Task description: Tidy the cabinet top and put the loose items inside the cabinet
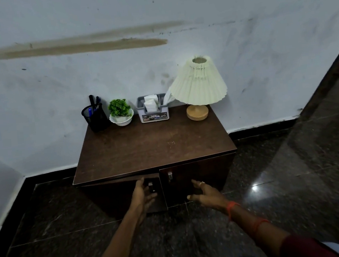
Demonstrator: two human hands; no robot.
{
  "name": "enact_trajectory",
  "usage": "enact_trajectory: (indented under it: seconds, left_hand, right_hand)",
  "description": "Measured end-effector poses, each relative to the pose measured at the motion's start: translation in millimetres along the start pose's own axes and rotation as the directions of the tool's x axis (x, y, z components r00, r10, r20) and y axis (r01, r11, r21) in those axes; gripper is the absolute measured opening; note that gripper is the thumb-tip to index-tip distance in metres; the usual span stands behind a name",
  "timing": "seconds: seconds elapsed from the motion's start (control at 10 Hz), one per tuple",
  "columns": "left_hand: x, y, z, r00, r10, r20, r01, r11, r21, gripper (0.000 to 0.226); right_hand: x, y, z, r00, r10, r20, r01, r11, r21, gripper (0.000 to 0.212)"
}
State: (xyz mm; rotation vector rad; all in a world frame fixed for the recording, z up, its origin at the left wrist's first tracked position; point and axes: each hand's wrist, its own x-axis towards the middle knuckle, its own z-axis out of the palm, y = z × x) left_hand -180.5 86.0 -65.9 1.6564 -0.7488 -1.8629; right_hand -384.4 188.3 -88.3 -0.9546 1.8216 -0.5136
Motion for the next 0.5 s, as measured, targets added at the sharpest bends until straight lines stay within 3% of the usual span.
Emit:
enact_trajectory:
  seconds: [0.3,0.4,0.5]
  left_hand:
    - [14,12,8,0.998,0.009,0.056,-0.001,0.988,-0.151,0.068]
    - [18,14,5,0.997,0.013,0.07,-0.004,0.992,-0.129,0.069]
    - [17,14,5,0.999,0.038,0.038,-0.037,0.999,-0.019,0.06]
  right_hand:
    - [-13,-33,5,0.99,-0.134,0.041,0.132,0.99,0.049,0.082]
    - [-11,-42,11,0.982,-0.183,0.044,0.18,0.982,0.057,0.082]
    - [-13,-51,19,0.949,-0.313,-0.04,0.309,0.948,-0.077,0.08]
